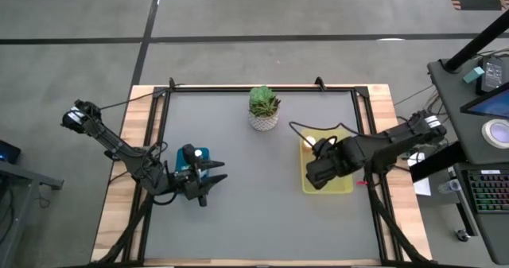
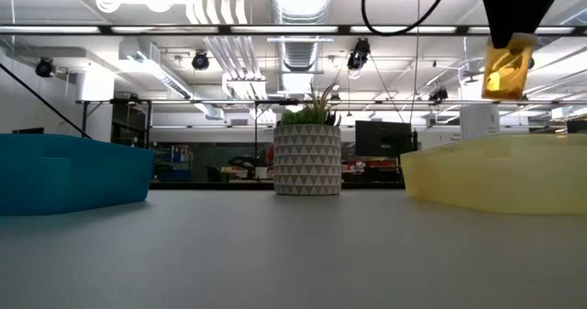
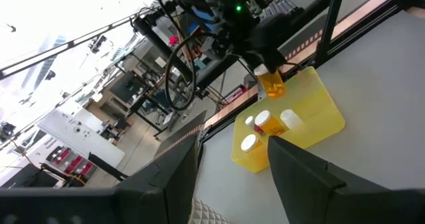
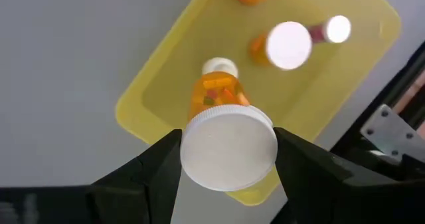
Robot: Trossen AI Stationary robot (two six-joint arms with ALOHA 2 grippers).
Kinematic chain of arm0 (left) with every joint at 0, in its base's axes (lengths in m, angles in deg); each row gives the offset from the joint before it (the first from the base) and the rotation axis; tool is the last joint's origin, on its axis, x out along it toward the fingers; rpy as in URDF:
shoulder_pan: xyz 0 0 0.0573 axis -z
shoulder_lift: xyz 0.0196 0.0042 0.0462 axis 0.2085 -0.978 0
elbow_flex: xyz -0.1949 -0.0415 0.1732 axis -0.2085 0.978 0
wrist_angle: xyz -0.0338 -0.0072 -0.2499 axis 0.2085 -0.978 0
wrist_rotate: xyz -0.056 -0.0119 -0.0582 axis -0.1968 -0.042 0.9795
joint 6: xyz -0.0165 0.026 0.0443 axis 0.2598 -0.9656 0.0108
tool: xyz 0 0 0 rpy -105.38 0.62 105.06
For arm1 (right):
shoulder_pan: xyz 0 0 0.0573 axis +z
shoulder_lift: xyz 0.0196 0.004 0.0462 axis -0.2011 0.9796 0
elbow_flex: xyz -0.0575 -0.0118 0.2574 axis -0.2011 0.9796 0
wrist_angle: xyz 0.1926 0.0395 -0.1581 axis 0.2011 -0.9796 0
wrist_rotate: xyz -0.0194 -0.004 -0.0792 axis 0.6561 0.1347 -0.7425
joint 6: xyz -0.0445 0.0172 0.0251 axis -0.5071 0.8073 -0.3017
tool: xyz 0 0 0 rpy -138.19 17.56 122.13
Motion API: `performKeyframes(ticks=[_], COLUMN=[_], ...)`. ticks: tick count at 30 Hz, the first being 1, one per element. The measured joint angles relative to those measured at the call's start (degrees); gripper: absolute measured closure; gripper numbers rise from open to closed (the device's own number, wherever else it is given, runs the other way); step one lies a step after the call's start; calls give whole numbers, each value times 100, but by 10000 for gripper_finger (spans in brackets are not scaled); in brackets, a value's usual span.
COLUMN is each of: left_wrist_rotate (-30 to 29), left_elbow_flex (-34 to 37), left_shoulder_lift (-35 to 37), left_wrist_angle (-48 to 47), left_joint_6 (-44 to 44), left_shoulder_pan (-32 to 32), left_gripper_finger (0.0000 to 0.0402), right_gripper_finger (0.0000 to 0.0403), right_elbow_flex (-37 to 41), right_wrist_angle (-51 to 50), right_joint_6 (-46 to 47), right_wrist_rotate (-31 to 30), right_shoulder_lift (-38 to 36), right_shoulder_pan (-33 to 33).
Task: Pick and place medicine bottles into bin by pill shape (circle, oval)
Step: Put the orange pill bottle into the right yellow bin
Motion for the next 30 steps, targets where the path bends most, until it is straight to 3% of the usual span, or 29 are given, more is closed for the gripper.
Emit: performKeyframes(ticks=[16,30], left_wrist_rotate=[1,1], left_elbow_flex=[2,2], left_shoulder_lift=[0,0], left_wrist_angle=[11,13], left_joint_6=[-50,-55], left_shoulder_pan=[2,0], left_gripper_finger=[233,233], right_gripper_finger=[191,191], right_elbow_flex=[1647,2768], right_wrist_angle=[326,1316], right_joint_6=[611,441], right_wrist_rotate=[135,417], right_shoulder_lift=[-1089,-1227], right_shoulder_pan=[-41,-344])
